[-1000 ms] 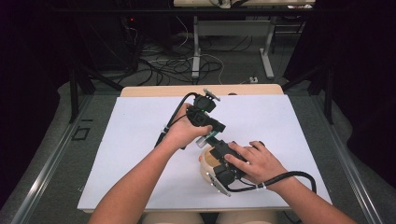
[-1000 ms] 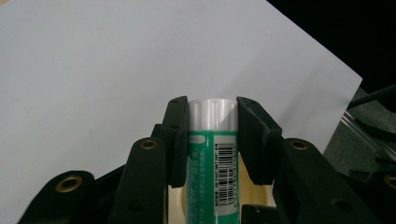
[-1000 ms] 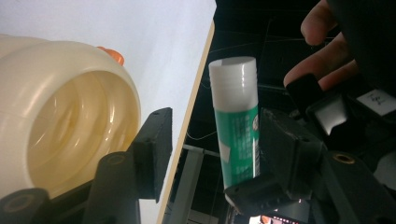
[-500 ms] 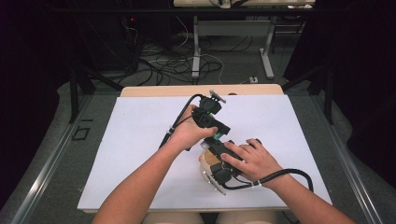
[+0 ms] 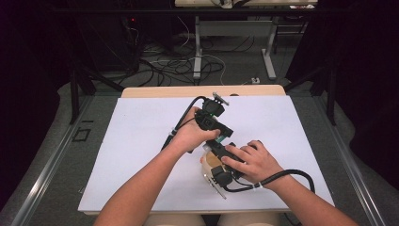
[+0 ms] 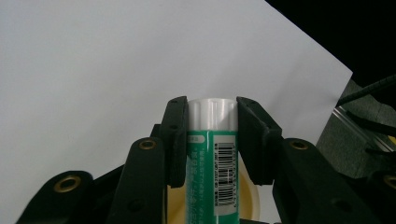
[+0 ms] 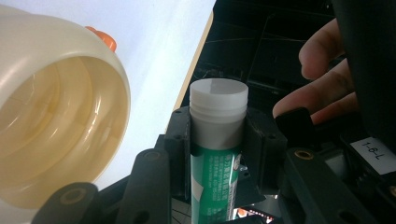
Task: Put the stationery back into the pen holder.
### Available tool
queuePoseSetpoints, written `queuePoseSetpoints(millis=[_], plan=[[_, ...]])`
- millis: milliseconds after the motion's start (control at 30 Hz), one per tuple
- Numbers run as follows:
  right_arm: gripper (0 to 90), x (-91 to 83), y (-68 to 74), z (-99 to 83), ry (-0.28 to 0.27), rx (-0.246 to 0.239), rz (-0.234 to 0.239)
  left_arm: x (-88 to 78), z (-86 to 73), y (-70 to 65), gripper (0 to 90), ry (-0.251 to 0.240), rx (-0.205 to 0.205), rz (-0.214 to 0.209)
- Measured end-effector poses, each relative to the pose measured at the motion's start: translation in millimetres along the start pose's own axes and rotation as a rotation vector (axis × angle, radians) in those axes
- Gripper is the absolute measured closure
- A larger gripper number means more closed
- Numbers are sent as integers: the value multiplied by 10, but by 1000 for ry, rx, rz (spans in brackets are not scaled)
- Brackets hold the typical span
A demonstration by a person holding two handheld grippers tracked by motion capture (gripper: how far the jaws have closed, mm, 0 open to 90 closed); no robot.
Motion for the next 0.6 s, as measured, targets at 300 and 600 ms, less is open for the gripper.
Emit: queuePoseSetpoints(millis=[300,600], plan=[[650,-10,6,3,6,8,8,14,-6,-20,650,-5,17,0],[651,-12,14,2,11,13,19,3,-1,39,544,-40,-9,-6]])
Point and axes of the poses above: each handheld gripper's, and its own axes: x roughly forward along the jaws, z roughly out of its top, y roughly to its left, the point moved 4 cm from there along x, roughly forward along the jaws, and after that the axes turned 5 degrees about z, right-handed, at the moved point
